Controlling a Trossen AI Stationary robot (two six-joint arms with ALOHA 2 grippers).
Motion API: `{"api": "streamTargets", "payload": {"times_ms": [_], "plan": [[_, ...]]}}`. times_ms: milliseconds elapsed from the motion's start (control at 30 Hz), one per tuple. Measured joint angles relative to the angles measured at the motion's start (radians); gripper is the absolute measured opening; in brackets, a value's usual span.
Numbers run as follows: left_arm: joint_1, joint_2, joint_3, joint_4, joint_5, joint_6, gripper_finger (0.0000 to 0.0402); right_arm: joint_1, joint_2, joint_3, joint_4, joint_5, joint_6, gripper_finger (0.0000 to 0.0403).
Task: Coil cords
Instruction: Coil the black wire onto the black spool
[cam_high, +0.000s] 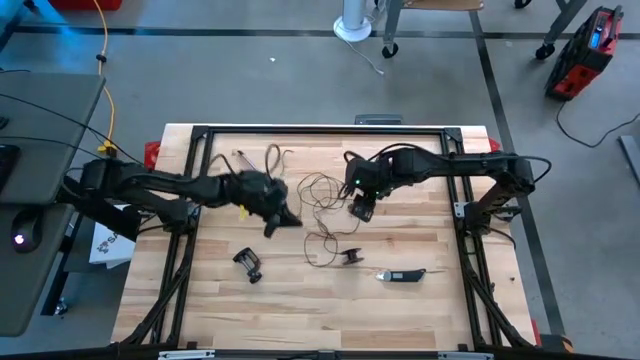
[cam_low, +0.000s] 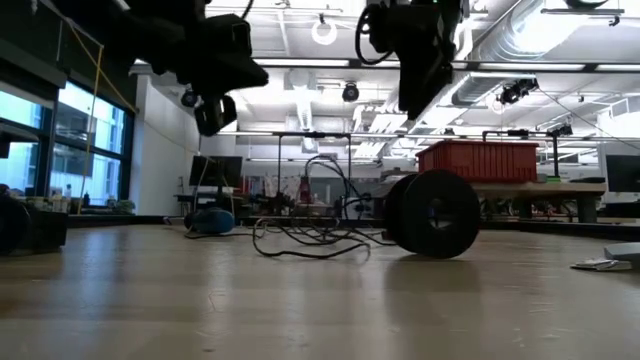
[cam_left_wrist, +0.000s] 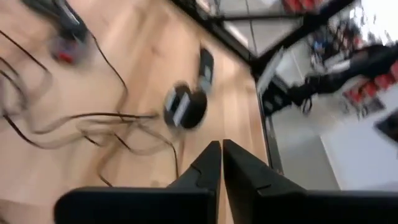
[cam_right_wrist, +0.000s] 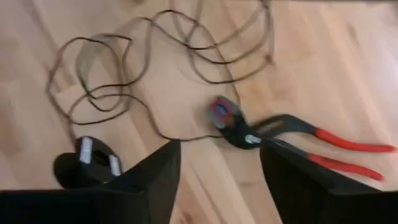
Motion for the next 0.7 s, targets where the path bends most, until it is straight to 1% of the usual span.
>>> {"api": "streamTargets", "payload": {"times_ms": [67, 133, 233, 300, 367, 400, 467, 533, 567, 700], "plan": [[-0.049, 0.064, 0.004, 0.052, -0.019, 0.000, 0.0034, -0.003, -0.008, 0.002, -0.008, 0.039, 0.024, 0.0225], [-0.092, 0.133, 0.027, 0.115, -0.033, 0.001, 0.0062, -0.006, -0.022, 0.000, -0.045, 0.085, 0.054, 0.0226], [-0.140, 0.244, 0.110, 0.135, -0.059, 0.053, 0.0111, -0.006, -0.063, 0.002, -0.066, 0.169, 0.079, 0.0227], [-0.157, 0.319, 0.174, 0.098, -0.065, 0.093, 0.0142, -0.006, -0.086, 0.002, -0.092, 0.183, 0.106, 0.0227], [-0.163, 0.390, 0.260, 0.070, -0.094, 0.124, 0.0167, -0.006, -0.107, 0.002, -0.125, 0.201, 0.142, 0.0227], [-0.165, 0.421, 0.303, 0.043, -0.115, 0.146, 0.0178, -0.002, -0.120, 0.001, -0.143, 0.218, 0.157, 0.0227], [-0.174, 0.481, 0.393, -0.025, -0.194, 0.185, 0.0193, 0.014, -0.150, 0.002, -0.179, 0.268, 0.186, 0.0227], [-0.176, 0.531, 0.475, -0.119, -0.270, 0.213, 0.0201, 0.031, -0.173, 0.002, -0.210, 0.294, 0.207, 0.0227], [-0.176, 0.556, 0.514, -0.162, -0.284, 0.215, 0.0202, 0.040, -0.183, 0.002, -0.220, 0.301, 0.215, 0.0227], [-0.174, 0.627, 0.645, -0.293, -0.266, 0.220, 0.0203, 0.085, -0.225, 0.002, -0.303, 0.332, 0.251, 0.0227]]}}
